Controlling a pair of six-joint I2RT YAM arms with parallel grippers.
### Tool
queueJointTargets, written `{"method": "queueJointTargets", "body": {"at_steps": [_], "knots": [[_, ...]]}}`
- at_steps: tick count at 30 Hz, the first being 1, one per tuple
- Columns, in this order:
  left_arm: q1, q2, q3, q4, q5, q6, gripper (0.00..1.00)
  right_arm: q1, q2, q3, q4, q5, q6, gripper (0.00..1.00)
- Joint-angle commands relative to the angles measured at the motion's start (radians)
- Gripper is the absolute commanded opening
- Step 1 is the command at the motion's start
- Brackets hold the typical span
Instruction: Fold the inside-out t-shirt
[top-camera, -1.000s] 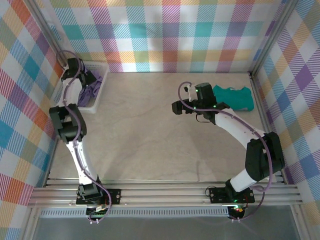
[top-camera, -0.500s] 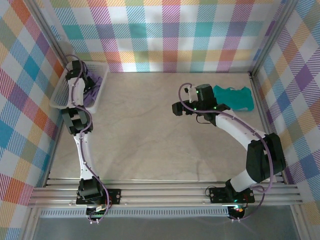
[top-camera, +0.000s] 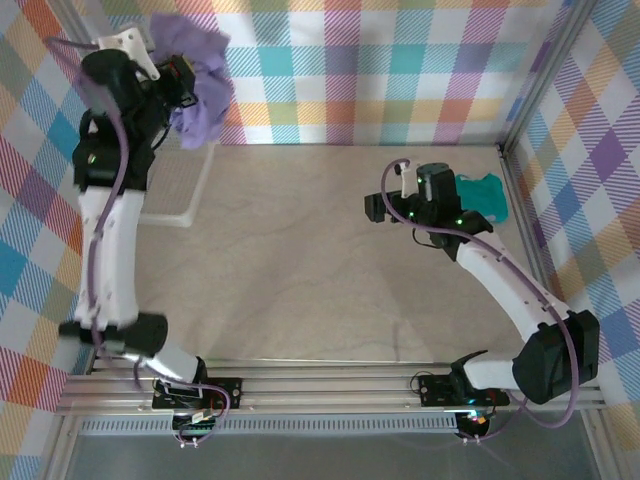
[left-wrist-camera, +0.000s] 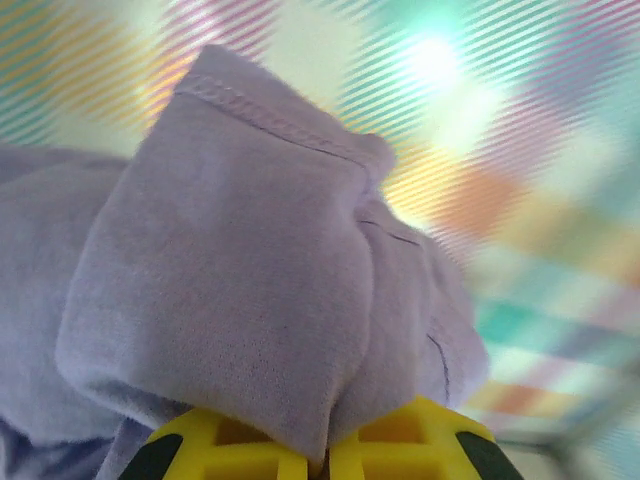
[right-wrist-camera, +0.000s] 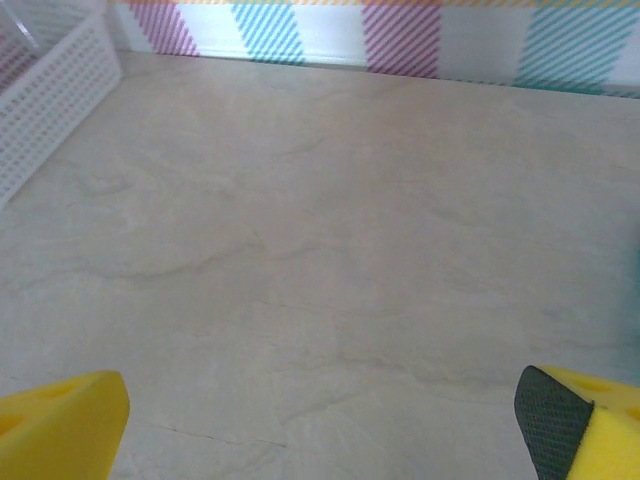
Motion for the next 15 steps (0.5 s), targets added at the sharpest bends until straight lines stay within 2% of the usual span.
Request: {"method": "queueJointTargets", "body": {"at_steps": [1,8,9,10,13,14,15], "knots": [[-0.069,0.021,-0.108,0.024,0.017,0.020,0.00,-0.019,-0.056,0.073,-0.095,0.038,-0.005,1.00],[-0.286,0.025,-0.396,0.176,-0.041,-0.071,0.00,-0.021,-0.140,0.116,-0.237,0.061,0.019,1.00],[-0.314,0.042,-0.442,0.196,-0.041,-0.089,0.04,-0.022,-0.153,0.108,-0.255,0.070,0.022,1.00],[-0.337,0.058,-0.480,0.210,-0.055,-0.110,0.10,-0.022,-0.162,0.096,-0.266,0.081,0.025,1.00],[-0.375,0.128,-0.627,0.272,-0.002,-0.161,0.43,-0.021,-0.172,0.041,-0.284,0.109,0.037,0.99],[-0.375,0.157,-0.651,0.259,0.029,-0.164,0.53,-0.022,-0.163,0.016,-0.278,0.093,0.052,0.99],[-0.374,0.173,-0.672,0.233,0.017,-0.156,0.59,-0.021,-0.146,-0.010,-0.268,0.053,0.072,0.98]]}}
